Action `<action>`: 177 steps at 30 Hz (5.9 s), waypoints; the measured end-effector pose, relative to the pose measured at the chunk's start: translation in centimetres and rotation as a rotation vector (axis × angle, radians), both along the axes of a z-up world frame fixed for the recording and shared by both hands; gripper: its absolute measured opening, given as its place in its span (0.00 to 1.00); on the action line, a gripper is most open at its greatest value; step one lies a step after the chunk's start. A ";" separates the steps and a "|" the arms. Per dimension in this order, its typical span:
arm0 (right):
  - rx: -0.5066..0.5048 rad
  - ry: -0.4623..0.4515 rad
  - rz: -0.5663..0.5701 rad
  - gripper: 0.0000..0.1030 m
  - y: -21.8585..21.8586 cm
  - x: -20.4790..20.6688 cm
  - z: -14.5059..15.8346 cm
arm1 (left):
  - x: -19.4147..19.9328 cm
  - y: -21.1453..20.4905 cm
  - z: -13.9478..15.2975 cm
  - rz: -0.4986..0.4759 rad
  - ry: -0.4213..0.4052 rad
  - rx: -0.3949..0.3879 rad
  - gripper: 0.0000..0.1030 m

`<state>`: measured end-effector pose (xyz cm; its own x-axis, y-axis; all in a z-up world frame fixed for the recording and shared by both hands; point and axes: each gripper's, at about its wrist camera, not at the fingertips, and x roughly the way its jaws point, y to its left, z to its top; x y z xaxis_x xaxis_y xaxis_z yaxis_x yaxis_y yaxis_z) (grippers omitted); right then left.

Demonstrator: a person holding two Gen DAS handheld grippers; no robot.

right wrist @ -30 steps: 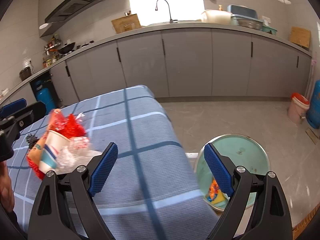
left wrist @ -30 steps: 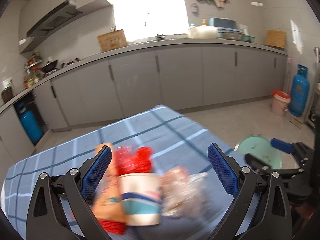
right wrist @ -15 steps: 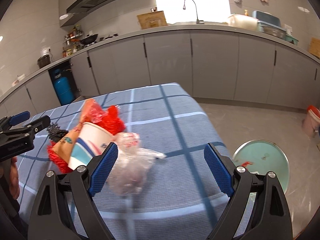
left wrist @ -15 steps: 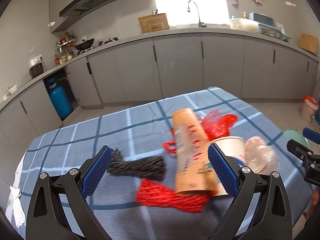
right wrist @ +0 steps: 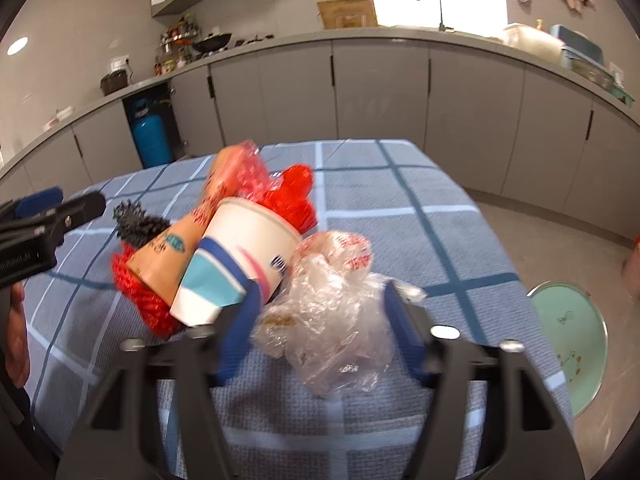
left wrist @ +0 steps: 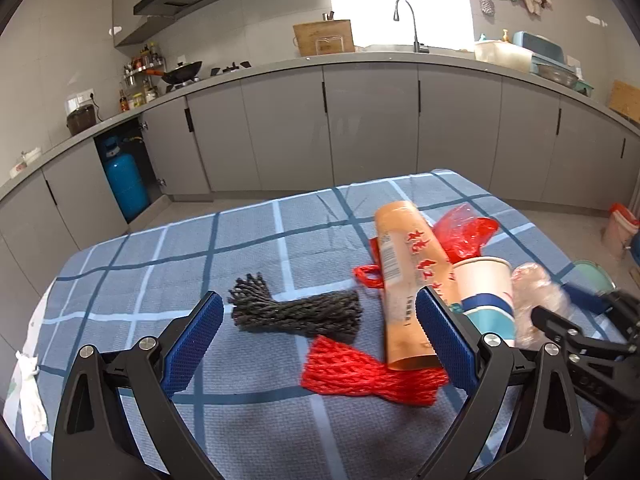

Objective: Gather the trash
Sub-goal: 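Move both tools back over the remaining trash on the table, then grasp the clear plastic wrap with the right tool while the left tool grasps the orange paper tube, then carry the tube and wrap over the green bin and open both tools, then move both tools back over the trash on the table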

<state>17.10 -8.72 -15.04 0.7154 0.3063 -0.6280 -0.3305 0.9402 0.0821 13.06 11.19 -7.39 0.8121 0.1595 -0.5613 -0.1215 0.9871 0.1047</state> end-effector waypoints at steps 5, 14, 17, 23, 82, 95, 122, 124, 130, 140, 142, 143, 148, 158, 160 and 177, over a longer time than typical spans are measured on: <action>0.011 -0.008 0.019 0.21 -0.2 -0.6 0.0 | 0.5 -1.7 -0.3 -0.046 0.009 -0.010 0.92; 0.041 -0.019 -0.005 0.19 -2.0 -1.1 0.0 | 2.6 -4.4 -2.0 -0.096 0.069 0.013 0.86; 0.052 -0.009 -0.013 0.19 -2.2 -1.2 -0.4 | 2.8 -5.1 -2.1 -0.117 0.077 0.010 0.82; 0.061 -0.006 -0.010 0.19 -2.4 -1.0 -0.6 | 4.3 -6.3 -4.2 -0.148 0.162 0.022 0.62; 0.102 -0.245 -0.301 0.19 -15.4 -4.3 6.7 | 0.9 -18.9 5.2 -0.490 -0.095 -0.015 0.16; 0.095 -0.254 -0.413 0.19 -21.6 -3.8 6.2 | 1.6 -24.8 4.6 -0.607 -0.089 -0.008 0.16; 0.129 -0.118 -0.515 0.20 -30.3 0.9 0.1 | 6.1 -34.7 -2.0 -0.781 0.084 0.011 0.18; 0.131 -0.109 -0.518 0.20 -30.6 1.5 -0.2 | 6.5 -35.2 -2.5 -0.791 0.096 0.012 0.19; 0.153 -0.083 -0.533 0.34 -31.5 2.7 -1.6 | 7.1 -36.0 -3.9 -0.805 0.109 0.019 0.48; 0.172 -0.059 -0.566 0.54 -32.0 2.2 -2.9 | 8.4 -33.0 -4.0 -0.690 0.091 0.015 0.73; 0.179 -0.056 -0.566 0.56 -31.9 1.9 -2.9 | 8.3 -32.6 -3.8 -0.675 0.083 0.014 0.75; 0.183 -0.058 -0.567 0.60 -31.9 1.7 -2.9 | 8.3 -32.5 -3.6 -0.670 0.077 0.015 0.81; 0.200 -0.068 -0.573 0.66 -31.4 0.7 -2.3 | 7.1 -32.0 -2.8 -0.647 0.042 0.041 0.87; 0.216 -0.082 -0.519 0.69 -27.9 -0.4 -0.7 | 4.8 -29.1 -1.1 -0.587 0.000 0.068 0.88; 0.215 -0.086 -0.502 0.70 -26.7 -0.4 -0.3 | 4.5 -28.2 -0.7 -0.567 -0.004 0.069 0.88; 0.178 -0.086 -0.367 0.77 -18.1 -0.6 2.3 | 2.6 -19.1 0.9 -0.392 -0.019 0.056 0.90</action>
<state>16.46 -26.82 -12.75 0.8448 0.1193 -0.5216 0.0115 0.9706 0.2405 15.71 -7.92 -6.53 0.8276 -0.1345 -0.5450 0.2608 0.9519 0.1611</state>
